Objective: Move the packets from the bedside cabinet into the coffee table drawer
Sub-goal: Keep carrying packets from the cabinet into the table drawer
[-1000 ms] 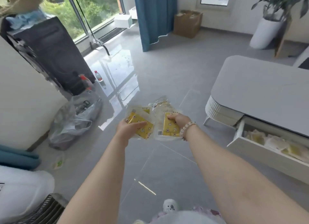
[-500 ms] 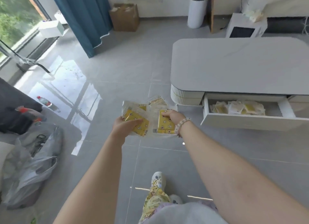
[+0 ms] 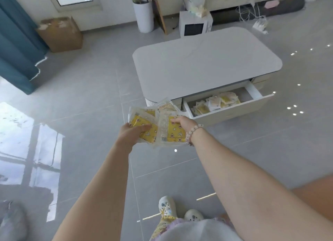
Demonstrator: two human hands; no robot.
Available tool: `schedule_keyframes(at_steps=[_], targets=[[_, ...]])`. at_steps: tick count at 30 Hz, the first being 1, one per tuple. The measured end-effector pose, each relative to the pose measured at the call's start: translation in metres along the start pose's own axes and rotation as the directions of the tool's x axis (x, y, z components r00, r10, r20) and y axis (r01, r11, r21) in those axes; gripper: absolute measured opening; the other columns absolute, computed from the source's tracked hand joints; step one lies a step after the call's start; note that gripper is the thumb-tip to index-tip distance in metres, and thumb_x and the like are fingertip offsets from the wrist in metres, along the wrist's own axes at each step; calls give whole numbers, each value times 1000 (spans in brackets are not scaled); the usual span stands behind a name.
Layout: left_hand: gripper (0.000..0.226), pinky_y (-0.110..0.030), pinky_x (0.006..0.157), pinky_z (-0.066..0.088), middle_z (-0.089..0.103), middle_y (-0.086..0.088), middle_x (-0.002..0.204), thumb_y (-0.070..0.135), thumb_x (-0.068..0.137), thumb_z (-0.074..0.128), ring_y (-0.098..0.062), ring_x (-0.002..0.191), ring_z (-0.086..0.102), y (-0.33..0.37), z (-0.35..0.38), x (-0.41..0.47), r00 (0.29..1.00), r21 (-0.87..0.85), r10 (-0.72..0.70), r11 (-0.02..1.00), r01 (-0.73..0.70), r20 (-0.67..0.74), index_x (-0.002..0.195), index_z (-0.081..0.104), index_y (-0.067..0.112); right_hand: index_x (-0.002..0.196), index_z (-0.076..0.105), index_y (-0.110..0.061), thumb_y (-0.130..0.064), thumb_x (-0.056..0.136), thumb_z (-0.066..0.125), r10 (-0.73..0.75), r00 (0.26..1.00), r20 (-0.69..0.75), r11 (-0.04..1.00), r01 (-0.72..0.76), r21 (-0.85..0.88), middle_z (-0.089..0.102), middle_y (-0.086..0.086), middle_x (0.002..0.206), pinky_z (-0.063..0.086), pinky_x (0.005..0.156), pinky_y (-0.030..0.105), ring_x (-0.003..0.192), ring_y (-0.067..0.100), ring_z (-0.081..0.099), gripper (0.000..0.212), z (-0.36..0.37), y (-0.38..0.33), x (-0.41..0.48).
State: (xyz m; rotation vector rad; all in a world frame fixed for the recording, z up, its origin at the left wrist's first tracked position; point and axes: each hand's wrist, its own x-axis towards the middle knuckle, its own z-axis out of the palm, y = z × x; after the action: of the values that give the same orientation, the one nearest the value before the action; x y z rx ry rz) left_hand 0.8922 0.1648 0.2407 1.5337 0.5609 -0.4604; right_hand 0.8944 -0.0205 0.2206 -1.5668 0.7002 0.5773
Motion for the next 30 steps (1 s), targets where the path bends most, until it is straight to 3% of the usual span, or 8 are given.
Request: schedule_keyframes(at_steps=[4,6,8,12,14,19,23,30], targets=[[31,-33,71,57,68,-11,101,2,73,77,-28,90,67,11,22,21,997,21,-29,999,27,74,99,60,7,124,58,-13,-36,87,60,12,996,-90,1000,-11,19,56,1,125,45,91,35,113,25,55,43,-19,-1,6],[31,-28,61,59,68,-10,100,2,73,77,-24,84,67,15,35,28,992,55,-37,998,31,123,99,60,8,124,57,-14,-35,87,61,36,991,-128,997,-27,69,55,0,117,43,86,33,110,23,55,43,-26,-2,6],[30,-23,54,58,68,-7,95,3,74,77,-20,78,67,20,47,35,986,78,-48,996,36,158,98,60,9,125,59,-14,-36,84,63,57,985,-164,993,-38,115,59,-1,119,46,90,35,107,21,57,46,-34,0,9],[26,-28,63,57,67,-5,92,2,73,77,-20,79,67,24,71,47,975,136,-58,990,29,216,88,59,14,117,63,-13,-35,81,66,129,969,-209,976,-86,202,66,6,113,53,88,41,99,25,65,43,-52,6,13],[24,-26,59,58,68,-3,89,1,74,76,-19,77,66,24,83,52,967,160,-61,987,22,246,86,60,14,114,64,-13,-36,78,68,158,961,-227,967,-104,231,66,8,111,53,89,46,96,28,66,43,-62,9,18],[26,-31,69,56,69,-4,92,2,73,78,-20,80,67,27,119,66,952,227,-105,973,38,289,92,62,12,118,62,-11,-36,76,69,210,945,-253,950,-135,282,65,9,115,54,87,51,96,31,67,50,-92,13,28],[26,-38,81,55,70,-6,94,3,71,79,-23,84,68,35,156,78,950,254,-108,967,31,294,89,63,13,104,63,-11,-30,81,69,235,944,-233,922,-141,361,69,10,106,53,89,49,95,28,69,31,-127,10,41],[26,-35,72,55,70,-8,93,5,72,79,-25,85,68,59,244,93,947,312,-96,950,-5,308,91,63,12,107,64,-9,-26,81,69,225,952,-207,899,-121,420,70,8,102,55,86,45,84,26,70,31,-210,-5,72]])
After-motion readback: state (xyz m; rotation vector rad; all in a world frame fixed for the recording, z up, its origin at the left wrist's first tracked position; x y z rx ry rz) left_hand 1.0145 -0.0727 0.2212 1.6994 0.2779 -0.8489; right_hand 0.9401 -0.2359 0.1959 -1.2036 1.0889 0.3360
